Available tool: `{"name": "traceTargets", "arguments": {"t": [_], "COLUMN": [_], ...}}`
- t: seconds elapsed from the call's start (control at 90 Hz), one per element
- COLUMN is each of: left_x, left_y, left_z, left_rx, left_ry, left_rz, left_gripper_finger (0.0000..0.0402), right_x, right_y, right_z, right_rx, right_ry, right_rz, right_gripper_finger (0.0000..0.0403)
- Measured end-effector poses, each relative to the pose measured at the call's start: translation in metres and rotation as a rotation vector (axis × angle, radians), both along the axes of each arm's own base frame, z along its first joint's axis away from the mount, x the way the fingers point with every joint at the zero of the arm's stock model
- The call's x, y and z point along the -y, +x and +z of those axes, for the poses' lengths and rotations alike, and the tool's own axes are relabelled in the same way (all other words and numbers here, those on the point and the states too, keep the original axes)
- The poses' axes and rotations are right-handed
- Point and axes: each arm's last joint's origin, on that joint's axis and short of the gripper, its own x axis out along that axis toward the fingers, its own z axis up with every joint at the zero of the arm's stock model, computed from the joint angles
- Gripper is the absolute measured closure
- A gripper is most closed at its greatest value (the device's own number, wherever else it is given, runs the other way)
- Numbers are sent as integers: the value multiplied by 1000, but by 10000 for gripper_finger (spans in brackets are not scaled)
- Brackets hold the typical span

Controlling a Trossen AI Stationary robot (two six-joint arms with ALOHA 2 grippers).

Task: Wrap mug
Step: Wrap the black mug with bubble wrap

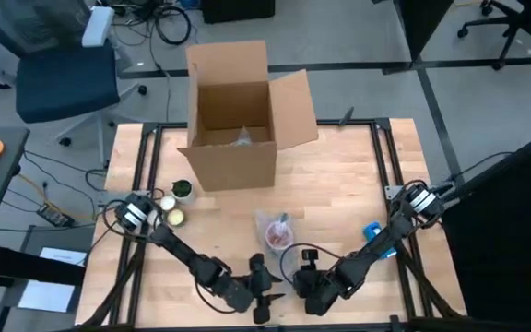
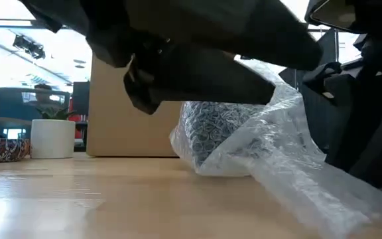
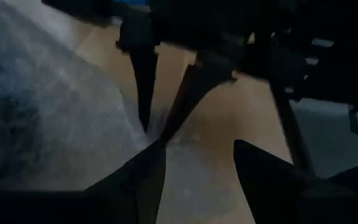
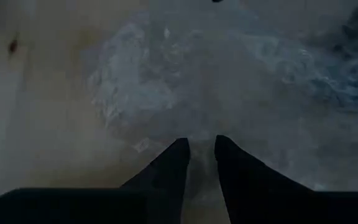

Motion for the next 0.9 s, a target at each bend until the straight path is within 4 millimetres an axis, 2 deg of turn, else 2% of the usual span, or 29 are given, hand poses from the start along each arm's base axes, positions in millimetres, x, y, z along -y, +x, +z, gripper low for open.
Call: {"name": "traceTargets", "arguments": {"t": [0.078,0.2,0.267,0.389,0.6,0.678,0.789,0.9], "left_x": [-3,-11,-16,-24,-30,-30,-31,-31], "left_y": [-1,1,3,10,12,11,9,9], "left_z": [-5,-7,-8,-9,-12,-14,-16,-16], "left_rx": [-38,-75,-89,-122,-195,-213,-233,-239], "left_ry": [32,62,67,20,-47,-42,-37,-37], "left_rz": [10,33,34,-23,-78,-70,-65,-66], "left_gripper_finger": [229,229,229,229,229,229,229,229], "right_x": [-7,-28,-38,-41,-28,-25,-21,-21], "right_y": [-6,-13,-15,-13,4,11,15,16], "right_z": [13,47,53,48,35,26,3,-4], "right_rx": [20,128,167,169,188,158,93,97], "right_ry": [-17,-7,24,36,-56,-56,-102,-138], "right_rz": [56,203,251,280,232,269,277,263], "right_gripper_finger": [336,335,331,315,277,260,234,210]}}
